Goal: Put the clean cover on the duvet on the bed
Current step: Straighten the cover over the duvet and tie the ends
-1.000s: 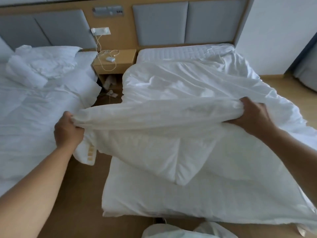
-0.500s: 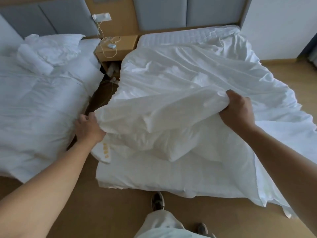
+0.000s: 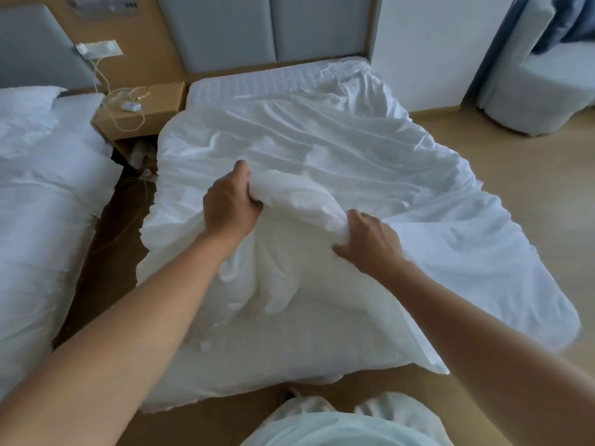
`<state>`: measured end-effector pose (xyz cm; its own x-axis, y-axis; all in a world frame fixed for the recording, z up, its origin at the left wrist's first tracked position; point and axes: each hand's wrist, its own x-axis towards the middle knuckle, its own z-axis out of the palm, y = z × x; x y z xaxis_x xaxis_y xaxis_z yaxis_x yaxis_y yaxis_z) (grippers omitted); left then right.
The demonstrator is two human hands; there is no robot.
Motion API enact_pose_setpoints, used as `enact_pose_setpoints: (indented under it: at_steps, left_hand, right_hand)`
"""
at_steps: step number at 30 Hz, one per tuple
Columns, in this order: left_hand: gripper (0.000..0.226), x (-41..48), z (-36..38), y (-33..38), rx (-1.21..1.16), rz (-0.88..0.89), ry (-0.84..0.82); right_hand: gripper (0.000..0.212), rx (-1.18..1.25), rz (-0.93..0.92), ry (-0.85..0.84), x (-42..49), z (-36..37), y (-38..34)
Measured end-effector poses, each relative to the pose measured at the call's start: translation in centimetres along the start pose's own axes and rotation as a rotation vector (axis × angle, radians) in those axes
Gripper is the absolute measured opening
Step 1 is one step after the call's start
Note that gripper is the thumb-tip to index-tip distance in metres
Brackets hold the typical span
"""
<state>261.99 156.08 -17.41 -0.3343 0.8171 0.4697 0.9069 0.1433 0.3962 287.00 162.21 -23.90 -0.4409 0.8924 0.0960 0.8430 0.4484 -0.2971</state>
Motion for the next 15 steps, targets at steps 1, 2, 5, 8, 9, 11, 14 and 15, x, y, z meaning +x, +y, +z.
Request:
enact_pose_setpoints:
  at_steps: [1, 2, 5, 8, 9, 11, 14, 15]
  left_hand:
    - [0.025, 0.7, -0.4, -0.3, 0.013, 0.030, 0.006]
    - [0.026, 1.3, -0.6, -0.6, 0.026, 0.056, 0.003]
    - [0.030, 1.6, -0.9, -2.4, 0.094, 0.105, 0.005]
    - [0.033, 1.4, 0.1, -4.2, 0.179, 0.119, -0.035]
    - [0.035, 1.4, 0.5, -4.7, 0.210, 0.097, -0.048]
    - [0.041, 1.7, 1.1, -5.5, 0.290, 0.054, -0.086]
    - [0.052, 2.6, 2.1, -5.9, 0.411, -0.006, -0.146]
    - [0.055, 3.0, 2.6, -5.8, 0.438, -0.052, -0.162]
  right_hand:
    - [0.034, -0.020, 0.055, -0.041, -0.9, 1.5, 0.7]
    - [0.025, -0.016, 0.135, -0.081, -1.6, 2.8, 1.6]
    - [0.011, 0.052, 0.331, -0.183, -3.1, 5.2, 4.8]
    - [0.017, 0.241, 0.443, -0.148, -1.6, 5.3, 8.0]
    - [0.022, 0.297, 0.463, -0.102, -0.1, 4.5, 8.8]
    - [0.032, 0.325, 0.421, 0.022, 3.9, 1.9, 10.6]
    - [0.031, 0.210, 0.205, 0.131, 10.3, -2.5, 12.9]
    - [0.025, 0.181, 0.145, 0.135, 12.0, -3.5, 13.4]
